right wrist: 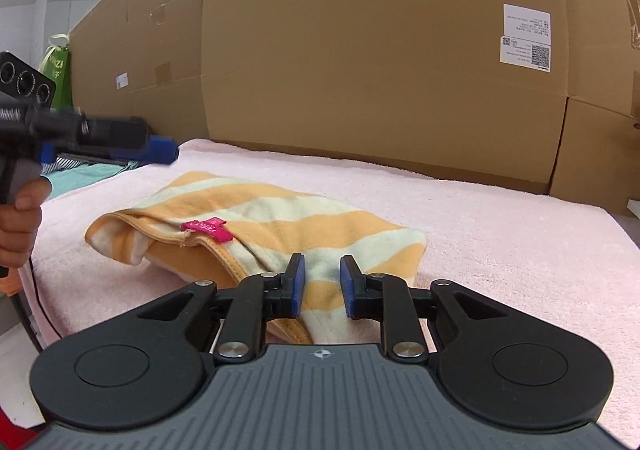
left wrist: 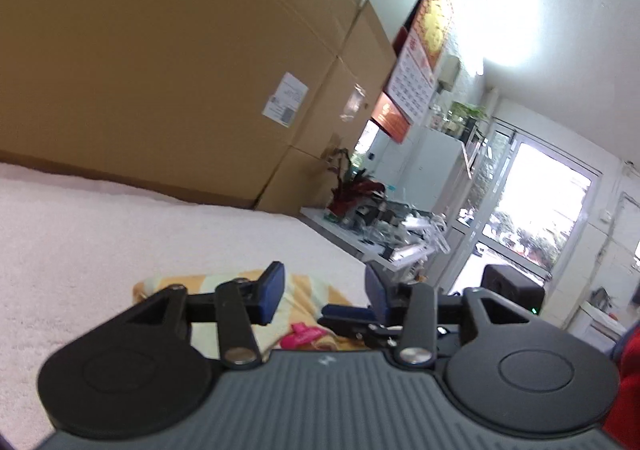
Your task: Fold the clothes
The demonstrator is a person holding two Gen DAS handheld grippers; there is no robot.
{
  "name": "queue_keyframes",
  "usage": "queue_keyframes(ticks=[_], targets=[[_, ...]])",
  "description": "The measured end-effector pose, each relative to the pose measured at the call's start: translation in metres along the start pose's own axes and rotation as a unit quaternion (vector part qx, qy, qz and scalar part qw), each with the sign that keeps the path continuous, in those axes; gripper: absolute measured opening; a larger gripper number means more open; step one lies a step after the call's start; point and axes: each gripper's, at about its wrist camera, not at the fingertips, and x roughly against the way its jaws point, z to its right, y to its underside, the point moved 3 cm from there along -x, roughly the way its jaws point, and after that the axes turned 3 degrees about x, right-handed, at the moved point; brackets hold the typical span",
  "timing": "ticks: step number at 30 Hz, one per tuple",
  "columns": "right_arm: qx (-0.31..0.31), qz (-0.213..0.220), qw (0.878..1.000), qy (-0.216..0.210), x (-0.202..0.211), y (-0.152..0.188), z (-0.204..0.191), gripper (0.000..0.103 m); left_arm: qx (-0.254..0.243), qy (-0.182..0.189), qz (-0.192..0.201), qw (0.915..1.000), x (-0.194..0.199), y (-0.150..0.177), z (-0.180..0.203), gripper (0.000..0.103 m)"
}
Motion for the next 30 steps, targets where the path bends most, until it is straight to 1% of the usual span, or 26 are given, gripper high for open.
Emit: queue_keyframes(ticks=[1,2,3,4,6,7,10,13,15,17,20,21,24,26,29,30], targets=[[0.004,0.001,1.000,0.001,0.000,0.000,-0.001,0.021,0.002,-0.028,-0.014,0.9995,-0.009,0.002,-0.004,0.040],[0.009,0.001,1.000,0.002,0.000,-0.001,-0.001,0.021,0.006,-0.054,-0.036,0.9979,-0.020,0.008,-0.010,0.033],[0.013,0.001,1.000,0.002,0.002,-0.001,-0.002,0.021,0.005,-0.072,-0.053,0.9960,-0.027,0.014,-0.015,0.030],[0.016,0.000,1.000,0.000,0.005,-0.002,-0.002,0.021,-0.008,-0.080,-0.054,0.9953,-0.028,0.019,-0.015,0.029],[0.016,-0.001,1.000,-0.001,0.011,-0.006,0.000,0.019,-0.043,-0.087,-0.051,0.9940,-0.025,0.023,-0.008,0.030],[0.006,0.002,1.000,0.003,0.014,-0.010,0.003,0.019,-0.055,-0.090,-0.052,0.9930,-0.025,0.023,-0.006,0.031],[-0.059,0.034,0.997,0.023,0.013,-0.027,0.014,0.018,-0.065,-0.095,-0.054,0.9919,-0.029,0.022,-0.007,0.032],[-0.123,0.053,0.991,0.024,-0.007,-0.048,0.019,0.019,-0.078,-0.102,-0.053,0.9902,-0.031,0.023,-0.005,0.035],[-0.145,0.048,0.988,0.031,-0.024,-0.055,0.015,0.019,-0.084,-0.107,-0.051,0.9894,-0.030,0.025,-0.004,0.036],[-0.143,0.017,0.988,0.045,-0.042,-0.054,0.010,0.019,-0.083,-0.110,-0.049,0.9893,-0.029,0.026,-0.005,0.041],[-0.123,-0.042,0.988,0.080,-0.060,-0.040,0.007,0.019,-0.068,-0.106,-0.047,0.9909,-0.026,0.025,-0.010,0.044],[-0.115,-0.050,0.988,0.087,-0.057,-0.033,0.009,0.020,-0.063,-0.103,-0.047,0.9916,-0.025,0.025,-0.012,0.045],[-0.093,-0.048,0.990,0.090,-0.040,-0.014,0.015,0.020,-0.061,-0.088,-0.046,0.9931,-0.024,0.025,-0.012,0.046],[-0.084,-0.044,0.991,0.095,-0.036,-0.011,0.013,0.020,-0.063,-0.075,-0.044,0.9943,-0.022,0.024,-0.010,0.045],[-0.071,-0.039,0.991,0.106,-0.036,-0.008,0.008,0.020,-0.035,-0.037,-0.017,0.9986,-0.011,0.011,-0.004,0.043],[-0.066,-0.038,0.991,0.108,-0.036,-0.008,0.007,0.020,-0.023,-0.026,-0.001,0.9994,-0.007,0.003,-0.001,0.043]])
